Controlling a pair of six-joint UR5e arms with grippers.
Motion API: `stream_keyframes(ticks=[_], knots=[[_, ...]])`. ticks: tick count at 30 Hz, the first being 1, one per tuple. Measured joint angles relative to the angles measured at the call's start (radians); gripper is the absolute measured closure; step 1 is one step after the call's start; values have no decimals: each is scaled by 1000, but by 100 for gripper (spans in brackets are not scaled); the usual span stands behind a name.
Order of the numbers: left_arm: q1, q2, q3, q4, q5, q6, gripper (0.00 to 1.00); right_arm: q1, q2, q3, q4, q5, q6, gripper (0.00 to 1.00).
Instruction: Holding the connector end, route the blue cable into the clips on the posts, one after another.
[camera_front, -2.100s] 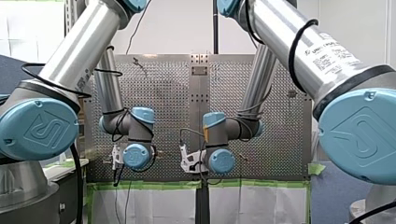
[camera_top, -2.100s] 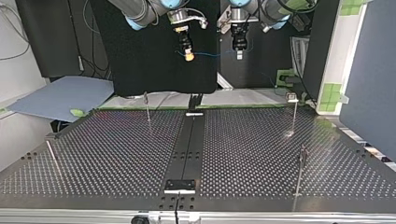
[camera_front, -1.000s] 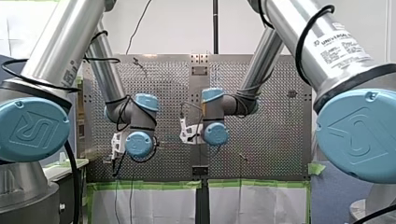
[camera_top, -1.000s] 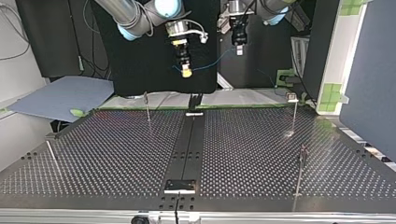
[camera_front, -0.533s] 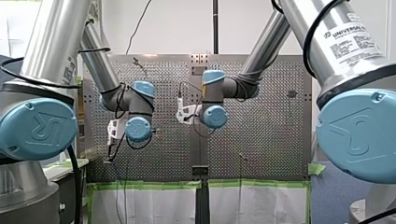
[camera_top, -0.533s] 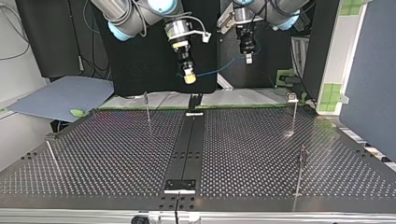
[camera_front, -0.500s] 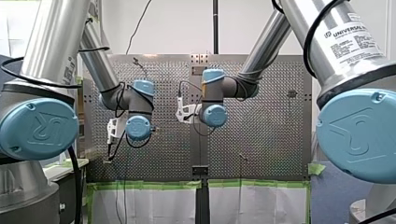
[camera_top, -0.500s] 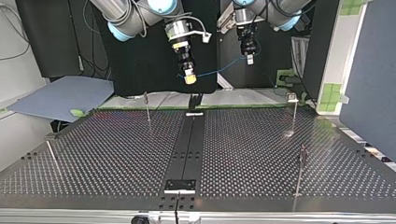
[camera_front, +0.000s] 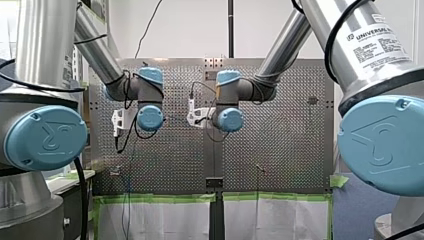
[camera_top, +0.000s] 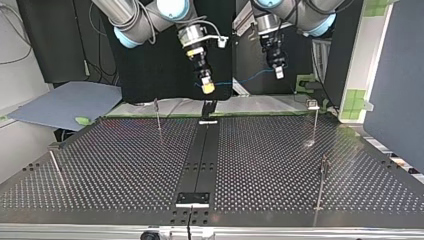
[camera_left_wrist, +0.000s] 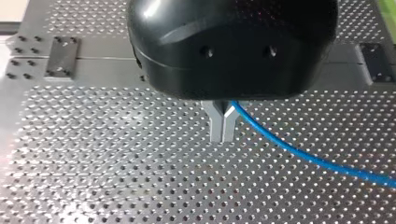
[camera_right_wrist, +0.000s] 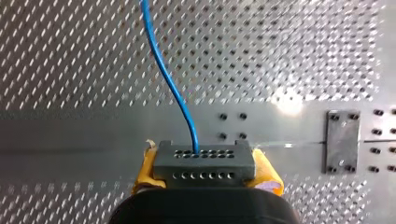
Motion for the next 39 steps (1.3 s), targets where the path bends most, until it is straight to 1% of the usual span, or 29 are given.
stream_keyframes(ticks=[1, 4, 7, 10, 13, 16, 21, 28, 33, 37, 39], knots=[[1, 11, 2, -11, -1, 0, 100, 1, 0, -8, 0, -12, 11, 100], [4, 40, 3, -39, -1, -3, 100, 3, 0, -33, 3, -42, 29, 100], [9, 71, 7, -59, -2, -6, 100, 4, -1, -59, 18, -61, 36, 100], [14, 100, 18, -78, -3, -17, 100, 4, -2, -81, 37, -68, 39, 100], [18, 131, 38, -100, -3, -33, 100, 2, -3, -102, 56, -68, 44, 100], [21, 162, 60, -113, -2, -53, 100, 0, -3, -122, 78, -67, 47, 100], [25, 209, 78, -125, 1, -71, 100, -1, -3, -151, 106, -67, 48, 100], [59, 274, 140, -184, 51, -105, 100, 4, -5, -206, 161, -67, 45, 100], [98, 285, 189, -230, 97, -129, 100, 5, -8, -239, 191, -68, 44, 100], [137, 286, 222, -261, 138, -142, 100, 3, -28, -266, 204, -72, 47, 100], [156, 286, 228, -270, 157, -145, 100, 2, -40, -276, 207, -78, 48, 100]])
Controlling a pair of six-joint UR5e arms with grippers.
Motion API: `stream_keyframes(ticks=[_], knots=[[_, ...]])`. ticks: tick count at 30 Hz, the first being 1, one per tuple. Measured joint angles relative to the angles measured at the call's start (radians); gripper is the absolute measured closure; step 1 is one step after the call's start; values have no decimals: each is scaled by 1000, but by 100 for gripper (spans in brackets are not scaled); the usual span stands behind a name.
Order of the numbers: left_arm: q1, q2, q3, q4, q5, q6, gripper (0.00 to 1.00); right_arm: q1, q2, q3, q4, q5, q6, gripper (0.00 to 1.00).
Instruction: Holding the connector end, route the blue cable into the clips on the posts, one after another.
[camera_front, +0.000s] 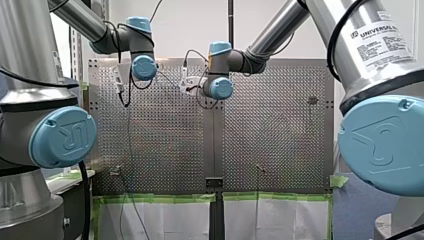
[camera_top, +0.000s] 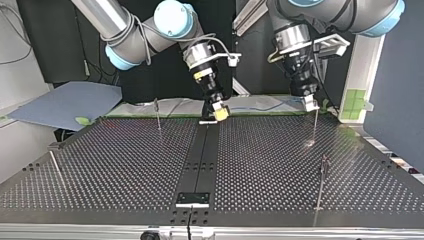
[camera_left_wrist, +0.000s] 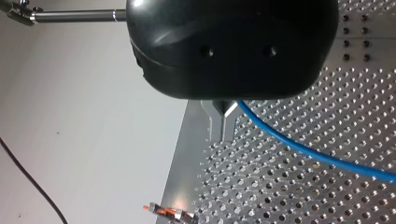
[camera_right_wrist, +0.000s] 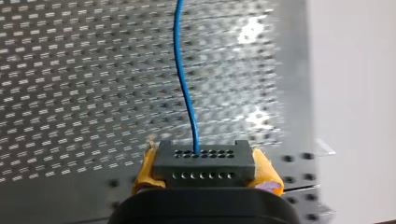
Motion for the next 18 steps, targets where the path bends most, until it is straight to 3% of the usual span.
stream_keyframes(ticks=[7, 18], knots=[[69, -1, 17, -12, 69, -5, 100, -3, -36, -28, 12, -39, 29, 100], [173, -44, 88, -33, 173, -10, 100, -5, -34, -69, 14, -76, 82, 100]])
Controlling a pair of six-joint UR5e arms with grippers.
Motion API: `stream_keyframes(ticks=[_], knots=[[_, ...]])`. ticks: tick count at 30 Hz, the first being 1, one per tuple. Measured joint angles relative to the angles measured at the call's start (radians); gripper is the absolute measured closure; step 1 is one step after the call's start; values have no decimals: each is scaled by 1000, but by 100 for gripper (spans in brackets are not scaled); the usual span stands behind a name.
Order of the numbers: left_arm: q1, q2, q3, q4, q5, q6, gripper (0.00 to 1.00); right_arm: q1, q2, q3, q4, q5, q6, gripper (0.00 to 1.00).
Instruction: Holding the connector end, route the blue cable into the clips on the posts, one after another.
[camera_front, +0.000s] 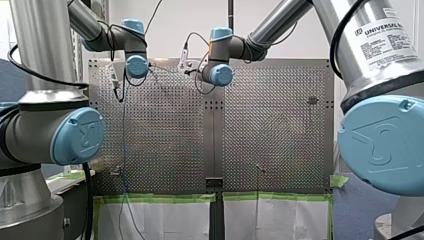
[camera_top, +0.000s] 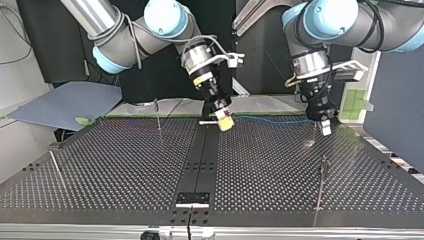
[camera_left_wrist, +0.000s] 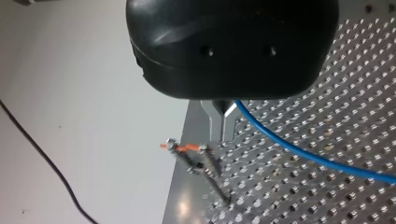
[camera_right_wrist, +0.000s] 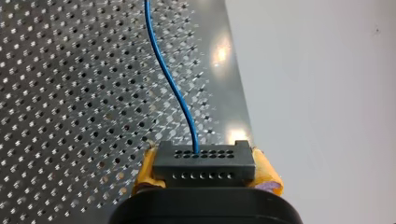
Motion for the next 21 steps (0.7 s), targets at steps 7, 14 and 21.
stream_keyframes(ticks=[7, 14, 21], knots=[[74, 31, 48, -16, 72, -15, 100, -1, 36, -55, 10, -9, 30, 100], [134, 4, 68, -18, 95, -24, 100, 3, 98, -126, 56, -12, 35, 100], [147, 7, 72, -17, 136, -15, 100, 15, 115, -194, 95, -17, 36, 100]])
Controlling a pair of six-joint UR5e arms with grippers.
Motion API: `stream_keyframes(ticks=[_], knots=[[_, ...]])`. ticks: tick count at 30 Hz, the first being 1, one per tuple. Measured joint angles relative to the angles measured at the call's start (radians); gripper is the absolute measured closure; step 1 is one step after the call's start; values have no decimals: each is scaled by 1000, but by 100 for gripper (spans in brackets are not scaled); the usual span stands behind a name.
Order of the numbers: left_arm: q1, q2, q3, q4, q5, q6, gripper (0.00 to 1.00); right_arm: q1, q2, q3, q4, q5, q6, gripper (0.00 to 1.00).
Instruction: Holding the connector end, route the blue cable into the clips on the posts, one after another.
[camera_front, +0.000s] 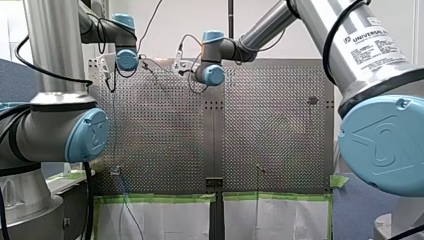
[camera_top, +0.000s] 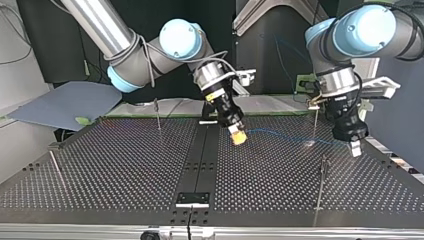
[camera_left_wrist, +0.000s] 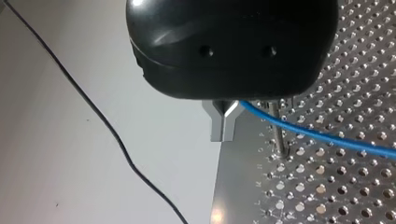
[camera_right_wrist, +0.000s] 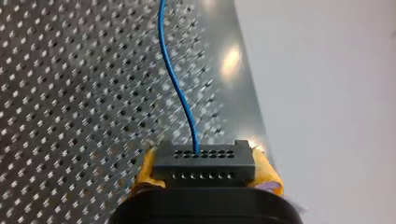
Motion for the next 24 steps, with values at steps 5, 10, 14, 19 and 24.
stream_keyframes(ticks=[5, 10, 14, 19, 24], knots=[[-1, -16, 11, -6, 33, 0, 100, 8, 1, -47, 15, 3, 5, 100], [4, -37, 15, -11, 47, -3, 100, 10, 5, -79, 17, 5, 17, 100], [13, -44, 16, -4, 51, -12, 100, 11, 26, -95, 18, 5, 19, 100], [25, -60, 16, 4, 57, -17, 100, 16, 59, -117, 24, 3, 20, 100], [36, -72, 18, 22, 69, -21, 100, 17, 75, -138, 27, 1, 21, 100]])
